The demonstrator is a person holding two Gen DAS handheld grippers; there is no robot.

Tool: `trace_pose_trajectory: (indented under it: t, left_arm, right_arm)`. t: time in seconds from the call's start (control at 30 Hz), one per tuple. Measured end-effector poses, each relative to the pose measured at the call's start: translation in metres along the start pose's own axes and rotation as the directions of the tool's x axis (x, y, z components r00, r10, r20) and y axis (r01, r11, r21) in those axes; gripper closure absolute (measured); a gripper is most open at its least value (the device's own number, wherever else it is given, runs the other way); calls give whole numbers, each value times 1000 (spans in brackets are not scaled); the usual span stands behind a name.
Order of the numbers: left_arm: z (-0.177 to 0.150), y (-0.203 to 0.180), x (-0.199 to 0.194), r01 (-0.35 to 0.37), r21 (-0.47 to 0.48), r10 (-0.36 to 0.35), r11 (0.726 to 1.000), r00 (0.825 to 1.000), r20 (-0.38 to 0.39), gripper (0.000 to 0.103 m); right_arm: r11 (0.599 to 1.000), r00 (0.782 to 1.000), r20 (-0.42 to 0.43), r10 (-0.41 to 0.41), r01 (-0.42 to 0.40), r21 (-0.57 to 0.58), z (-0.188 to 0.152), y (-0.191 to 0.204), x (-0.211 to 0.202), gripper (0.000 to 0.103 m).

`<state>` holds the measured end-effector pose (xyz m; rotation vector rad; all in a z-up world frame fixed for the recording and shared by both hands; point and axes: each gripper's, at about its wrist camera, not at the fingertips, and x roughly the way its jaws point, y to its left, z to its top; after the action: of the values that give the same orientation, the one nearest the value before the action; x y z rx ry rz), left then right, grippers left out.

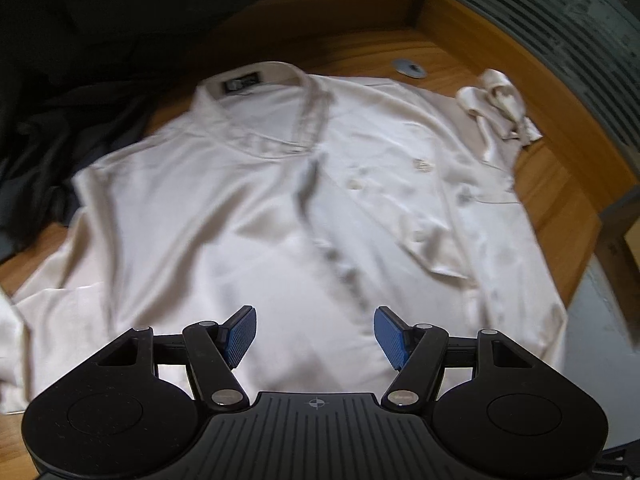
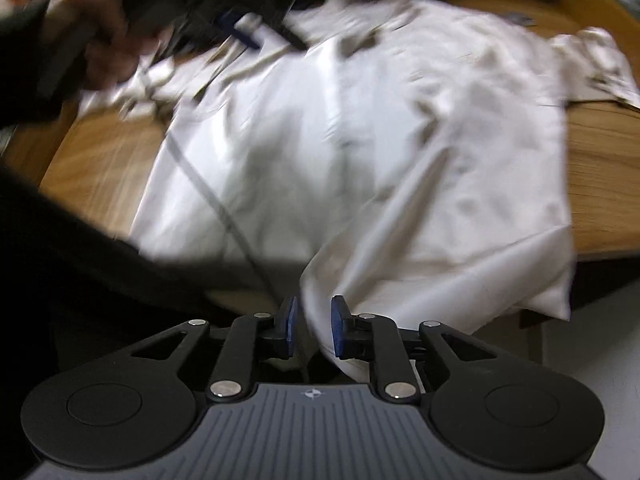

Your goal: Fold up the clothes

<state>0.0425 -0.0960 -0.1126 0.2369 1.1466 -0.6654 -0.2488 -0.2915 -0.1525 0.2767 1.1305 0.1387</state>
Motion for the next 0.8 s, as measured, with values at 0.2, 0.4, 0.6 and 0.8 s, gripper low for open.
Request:
trace_pose_trajectory:
  t: [0.2,0.4,0.6,0.8]
  left_arm:
    - [6,-33,31,86,-41,-86,995,996,-1,37]
    - [21,-41,65,152,-229,-158,962,987,-7,45]
    - [27,-42,93,123,-337,-148,933,988,-47,56]
    - [29,-44,110,91,-361,-125,928,990,-71,67]
  right_arm:
    - [977,990,96,-99,79,196,-3,-61,-15,73]
    - [911,962,169,-213,133,391,-6,-122,-30,73]
    - [877,958,206,-197,79,475,-12,-177,-15,70]
    - [884,972,232,-22,-89,459,-19,-210,14,70]
